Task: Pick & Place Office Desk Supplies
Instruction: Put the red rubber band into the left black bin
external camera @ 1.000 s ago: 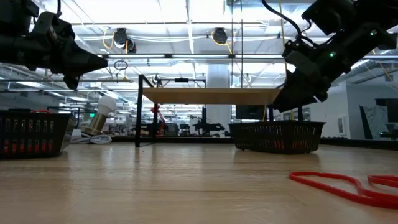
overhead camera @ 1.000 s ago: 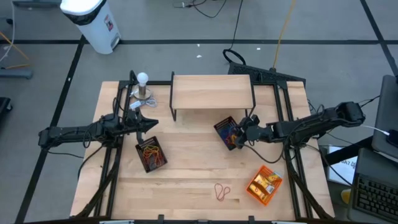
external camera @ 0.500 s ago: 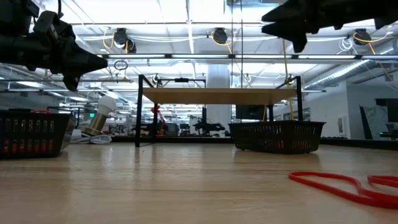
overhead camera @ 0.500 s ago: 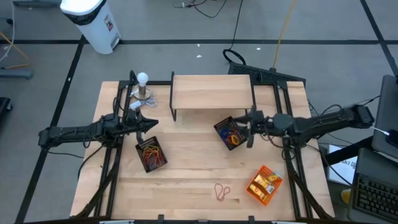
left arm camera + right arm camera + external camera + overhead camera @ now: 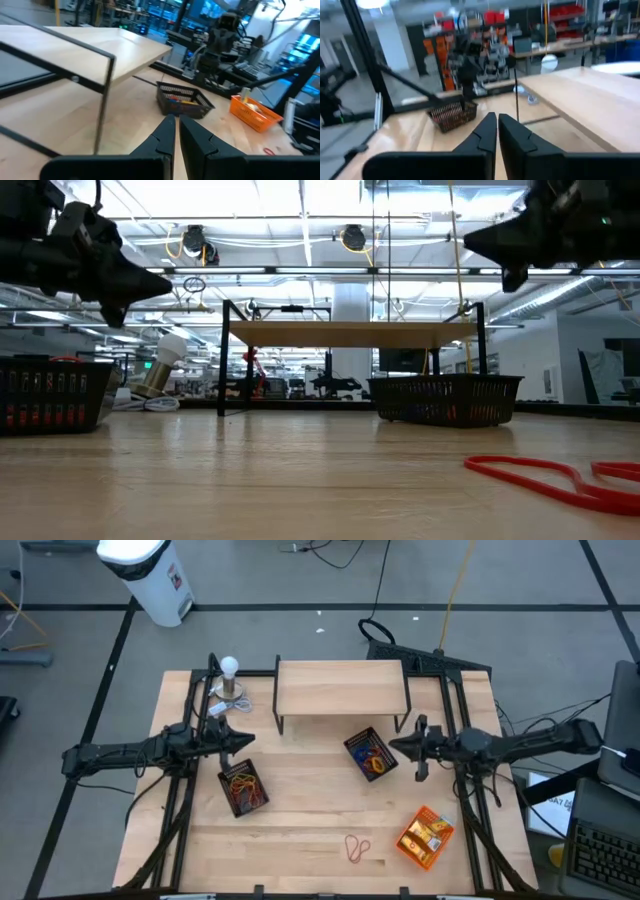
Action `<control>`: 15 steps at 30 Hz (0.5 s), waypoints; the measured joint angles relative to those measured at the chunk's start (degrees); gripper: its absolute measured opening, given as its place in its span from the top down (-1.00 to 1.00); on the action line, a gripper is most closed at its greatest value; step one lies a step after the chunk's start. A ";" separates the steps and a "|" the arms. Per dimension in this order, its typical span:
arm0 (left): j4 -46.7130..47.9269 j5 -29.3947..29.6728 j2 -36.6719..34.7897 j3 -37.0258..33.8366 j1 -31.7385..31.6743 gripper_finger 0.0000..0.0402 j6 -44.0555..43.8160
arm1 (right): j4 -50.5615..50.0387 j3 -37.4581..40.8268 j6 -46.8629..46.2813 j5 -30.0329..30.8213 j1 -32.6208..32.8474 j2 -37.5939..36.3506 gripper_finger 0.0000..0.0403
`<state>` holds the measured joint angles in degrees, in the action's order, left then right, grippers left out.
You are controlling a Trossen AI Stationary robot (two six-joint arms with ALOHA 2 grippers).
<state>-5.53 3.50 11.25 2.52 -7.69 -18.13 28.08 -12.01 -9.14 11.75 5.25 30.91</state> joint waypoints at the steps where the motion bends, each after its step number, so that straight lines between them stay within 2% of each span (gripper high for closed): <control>1: 0.19 0.67 0.00 0.00 -0.01 0.88 -0.23 | 3.26 2.07 -0.11 0.00 0.07 -0.59 0.93; 5: 0.09 0.86 0.00 0.00 0.00 0.88 -2.50 | 14.10 8.75 -2.73 0.17 0.07 -0.80 0.99; 9: -5.08 -4.41 1.90 0.04 1.24 0.89 -3.56 | 15.04 10.52 -6.02 2.12 0.77 0.90 0.98; 11: -8.24 -4.87 4.52 0.11 2.93 0.93 -3.48 | 14.73 10.51 -4.08 3.33 1.46 2.24 0.99; 15: -8.27 -1.79 12.58 3.99 7.35 0.98 -1.85 | 19.32 10.58 -1.89 3.28 1.56 3.11 1.00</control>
<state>-13.81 1.71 23.82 6.51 -0.34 -19.98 47.40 -1.43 -11.03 15.03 6.82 34.02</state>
